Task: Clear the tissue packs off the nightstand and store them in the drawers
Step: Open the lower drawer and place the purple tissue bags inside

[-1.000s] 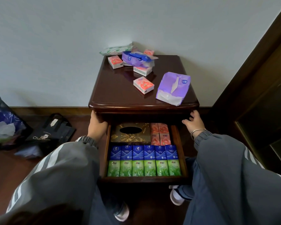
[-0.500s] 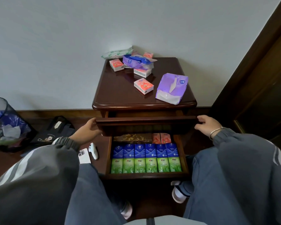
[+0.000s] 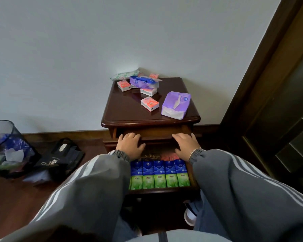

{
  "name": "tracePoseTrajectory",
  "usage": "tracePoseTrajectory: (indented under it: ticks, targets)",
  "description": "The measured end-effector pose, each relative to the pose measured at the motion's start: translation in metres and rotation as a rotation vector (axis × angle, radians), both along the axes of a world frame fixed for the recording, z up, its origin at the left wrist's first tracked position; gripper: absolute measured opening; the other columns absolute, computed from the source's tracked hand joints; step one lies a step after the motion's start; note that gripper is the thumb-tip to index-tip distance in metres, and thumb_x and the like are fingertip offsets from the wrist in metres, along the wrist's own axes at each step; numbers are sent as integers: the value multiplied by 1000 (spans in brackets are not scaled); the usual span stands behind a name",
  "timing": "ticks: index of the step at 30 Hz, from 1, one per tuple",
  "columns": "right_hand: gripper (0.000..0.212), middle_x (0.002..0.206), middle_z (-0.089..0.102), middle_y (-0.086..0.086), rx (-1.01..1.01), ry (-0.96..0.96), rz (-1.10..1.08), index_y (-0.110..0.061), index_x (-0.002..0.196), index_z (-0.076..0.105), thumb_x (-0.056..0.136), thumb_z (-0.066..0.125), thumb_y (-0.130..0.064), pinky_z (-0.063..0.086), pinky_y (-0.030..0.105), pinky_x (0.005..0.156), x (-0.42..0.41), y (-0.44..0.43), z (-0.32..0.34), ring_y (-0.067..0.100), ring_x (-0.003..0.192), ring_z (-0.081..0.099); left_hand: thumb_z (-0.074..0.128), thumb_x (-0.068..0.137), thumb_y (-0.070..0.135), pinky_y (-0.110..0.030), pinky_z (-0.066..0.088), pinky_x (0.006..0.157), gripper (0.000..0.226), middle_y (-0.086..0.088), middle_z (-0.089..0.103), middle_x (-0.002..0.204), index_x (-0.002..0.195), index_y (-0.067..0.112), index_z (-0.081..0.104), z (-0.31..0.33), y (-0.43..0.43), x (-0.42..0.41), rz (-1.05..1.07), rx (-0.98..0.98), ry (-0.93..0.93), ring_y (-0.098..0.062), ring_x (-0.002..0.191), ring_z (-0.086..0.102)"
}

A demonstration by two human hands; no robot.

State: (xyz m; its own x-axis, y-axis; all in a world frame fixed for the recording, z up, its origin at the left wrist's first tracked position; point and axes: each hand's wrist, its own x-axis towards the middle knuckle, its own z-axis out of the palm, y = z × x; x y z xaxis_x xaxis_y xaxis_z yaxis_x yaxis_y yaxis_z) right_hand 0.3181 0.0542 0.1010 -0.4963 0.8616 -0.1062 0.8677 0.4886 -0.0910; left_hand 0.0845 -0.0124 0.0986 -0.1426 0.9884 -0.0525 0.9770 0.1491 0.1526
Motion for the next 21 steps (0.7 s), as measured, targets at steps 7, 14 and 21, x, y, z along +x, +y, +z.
tracePoseTrajectory:
  ticks: [7, 14, 21]
  targets:
    - [26, 103, 70, -6, -242, 188, 56, -24, 104, 69, 86, 58, -40, 47, 23, 86, 32, -28, 27, 11, 97, 62, 38, 99, 49, -31, 50, 78, 43, 0, 70, 89, 91, 20, 69, 23, -44, -8, -55, -135, -320, -20, 87, 65]
    - [22, 88, 66, -13, -375, 245, 77, -25, 95, 71, 86, 60, -42, 40, 9, 70, 52, -59, 24, -2, 81, 55, 38, 97, 53, -28, 54, 78, 50, 7, 72, 74, 73, 23, 71, 11, -77, -5, -33, -191, -402, -5, 72, 66]
    - [18, 82, 71, -11, -540, 297, 45, -24, 100, 67, 88, 59, -35, 48, 15, 79, 48, -49, 36, -4, 81, 64, 40, 99, 47, -19, 53, 66, 46, 4, 71, 73, 83, 15, 69, 11, -67, -9, 18, -303, -577, -5, 65, 65]
